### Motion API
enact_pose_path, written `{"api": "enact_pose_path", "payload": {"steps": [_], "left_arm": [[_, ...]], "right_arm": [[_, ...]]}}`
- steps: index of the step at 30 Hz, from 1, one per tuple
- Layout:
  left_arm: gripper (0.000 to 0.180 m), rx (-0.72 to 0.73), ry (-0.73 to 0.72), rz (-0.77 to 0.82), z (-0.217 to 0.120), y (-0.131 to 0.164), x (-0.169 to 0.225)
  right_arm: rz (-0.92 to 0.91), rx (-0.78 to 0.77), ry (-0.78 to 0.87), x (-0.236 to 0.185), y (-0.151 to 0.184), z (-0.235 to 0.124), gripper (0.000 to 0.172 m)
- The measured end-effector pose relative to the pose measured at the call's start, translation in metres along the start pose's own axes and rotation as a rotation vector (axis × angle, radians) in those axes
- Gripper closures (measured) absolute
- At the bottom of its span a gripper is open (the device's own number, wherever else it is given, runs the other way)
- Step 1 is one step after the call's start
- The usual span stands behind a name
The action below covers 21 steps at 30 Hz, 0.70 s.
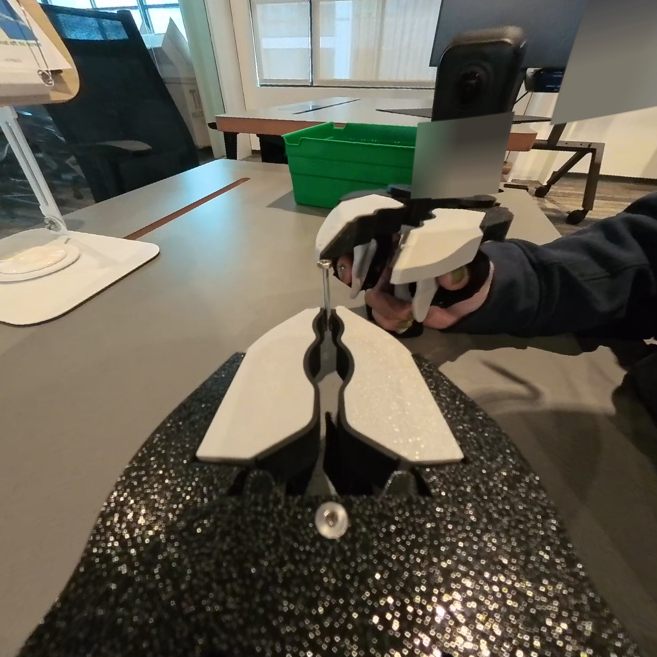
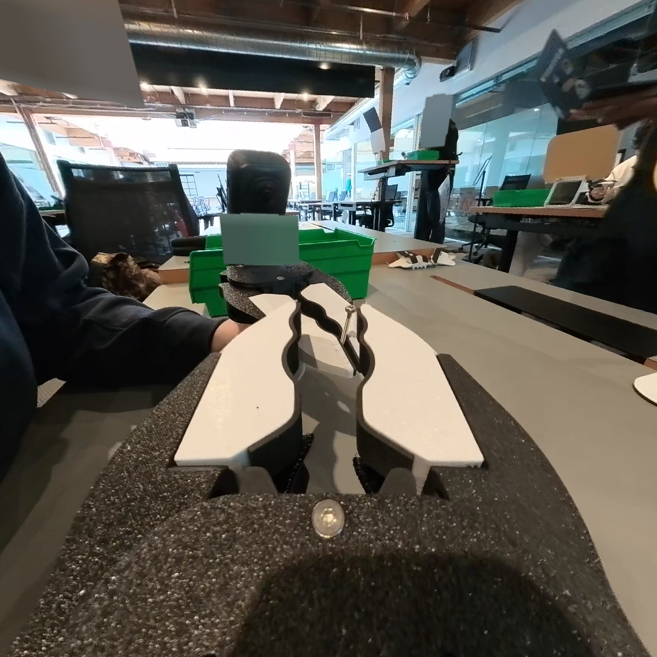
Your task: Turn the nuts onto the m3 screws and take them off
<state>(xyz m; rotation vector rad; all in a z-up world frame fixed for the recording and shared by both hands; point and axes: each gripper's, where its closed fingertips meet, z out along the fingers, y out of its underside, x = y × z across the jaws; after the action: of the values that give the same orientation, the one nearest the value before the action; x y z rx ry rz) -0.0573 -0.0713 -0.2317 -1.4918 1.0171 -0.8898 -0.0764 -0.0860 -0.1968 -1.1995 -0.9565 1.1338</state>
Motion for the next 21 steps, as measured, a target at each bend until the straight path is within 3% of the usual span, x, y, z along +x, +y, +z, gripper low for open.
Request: {"api": "enact_pose_path", "payload": {"steps": [5, 12, 16, 21], "left_arm": [[0.178, 0.005, -0.004, -0.003, -0.0004, -0.0006, -0.0010], [0.178, 0.003, -0.003, -0.003, -0.0002, -0.0004, -0.0011], [0.178, 0.007, -0.006, -0.008, -0.0004, -0.0008, -0.0019], [0.178, 0.002, -0.001, -0.009, 0.0001, -0.0001, -0.0015]], "right_arm": [[0.012, -0.013, -0.024, -0.0023, 0.0013, -0.0007, 0.147], [-0.011, -0.001, 0.016, 0.0022, 0.0000, -0.0002, 0.138], [-0.004, -0.005, -0.024, -0.0029, 0.0003, -0.0008, 0.145], [-0.020, 0.010, 0.015, 0.0016, -0.0014, -0.0007, 0.139]]}}
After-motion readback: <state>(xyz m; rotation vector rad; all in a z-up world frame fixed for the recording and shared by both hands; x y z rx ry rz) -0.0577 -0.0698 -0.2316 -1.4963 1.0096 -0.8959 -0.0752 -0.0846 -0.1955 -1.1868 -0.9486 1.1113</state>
